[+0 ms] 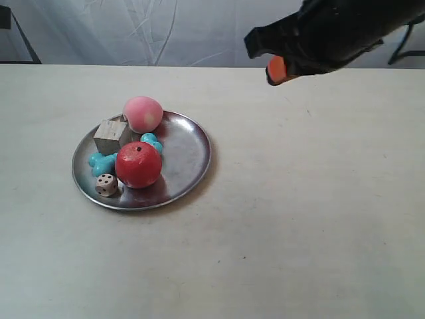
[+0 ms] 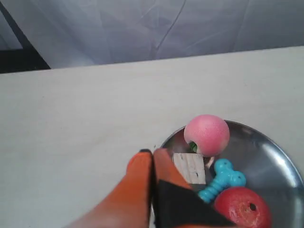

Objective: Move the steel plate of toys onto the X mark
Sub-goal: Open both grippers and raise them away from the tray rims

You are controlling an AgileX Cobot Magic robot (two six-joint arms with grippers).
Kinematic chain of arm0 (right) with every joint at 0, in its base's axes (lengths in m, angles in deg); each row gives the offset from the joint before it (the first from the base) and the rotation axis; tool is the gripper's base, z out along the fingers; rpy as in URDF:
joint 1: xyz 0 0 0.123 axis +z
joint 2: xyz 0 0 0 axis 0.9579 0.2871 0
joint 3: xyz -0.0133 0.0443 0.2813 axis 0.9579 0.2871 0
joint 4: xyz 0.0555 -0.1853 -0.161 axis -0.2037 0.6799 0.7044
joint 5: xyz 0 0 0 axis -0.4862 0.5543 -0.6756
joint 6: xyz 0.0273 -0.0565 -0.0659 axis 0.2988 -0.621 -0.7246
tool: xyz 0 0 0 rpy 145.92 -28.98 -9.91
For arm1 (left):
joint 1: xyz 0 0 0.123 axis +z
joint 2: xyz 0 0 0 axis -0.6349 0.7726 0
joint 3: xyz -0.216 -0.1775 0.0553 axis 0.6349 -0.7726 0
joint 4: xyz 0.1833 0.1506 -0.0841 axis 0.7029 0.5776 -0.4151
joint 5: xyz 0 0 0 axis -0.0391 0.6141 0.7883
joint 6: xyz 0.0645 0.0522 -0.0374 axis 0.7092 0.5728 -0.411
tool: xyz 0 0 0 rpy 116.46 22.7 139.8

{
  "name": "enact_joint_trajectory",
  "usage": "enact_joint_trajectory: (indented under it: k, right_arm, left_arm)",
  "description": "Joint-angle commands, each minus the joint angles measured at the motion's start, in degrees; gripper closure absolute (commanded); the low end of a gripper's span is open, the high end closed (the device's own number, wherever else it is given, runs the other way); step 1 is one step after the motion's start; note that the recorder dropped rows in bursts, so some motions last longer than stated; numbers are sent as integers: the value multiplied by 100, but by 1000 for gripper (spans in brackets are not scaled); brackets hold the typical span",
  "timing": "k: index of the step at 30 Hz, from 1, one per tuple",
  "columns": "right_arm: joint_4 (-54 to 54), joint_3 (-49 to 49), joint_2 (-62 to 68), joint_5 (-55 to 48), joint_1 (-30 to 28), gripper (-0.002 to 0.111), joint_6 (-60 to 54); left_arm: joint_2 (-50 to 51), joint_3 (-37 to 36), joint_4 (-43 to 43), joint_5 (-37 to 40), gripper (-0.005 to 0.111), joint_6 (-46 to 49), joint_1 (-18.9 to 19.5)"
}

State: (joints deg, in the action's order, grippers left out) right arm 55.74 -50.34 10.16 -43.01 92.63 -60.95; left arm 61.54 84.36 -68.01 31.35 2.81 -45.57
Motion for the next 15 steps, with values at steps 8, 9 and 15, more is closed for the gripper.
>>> enact_joint_trajectory:
  k: [8,9,15]
  right_arm:
    - [-43,1292,-1962,-529,12,108,62]
    - [-43,1292,-1962,-506,12,108,62]
    - [-43,1292,-1967,-509,12,108,62]
  left_arm:
    - [-1501,-526,-529,-377,107,-9,-13]
    - [-1501,-526,-529,-377,107,-9,-13]
    - [-1489,-526,-518,-377,107,-9,-13]
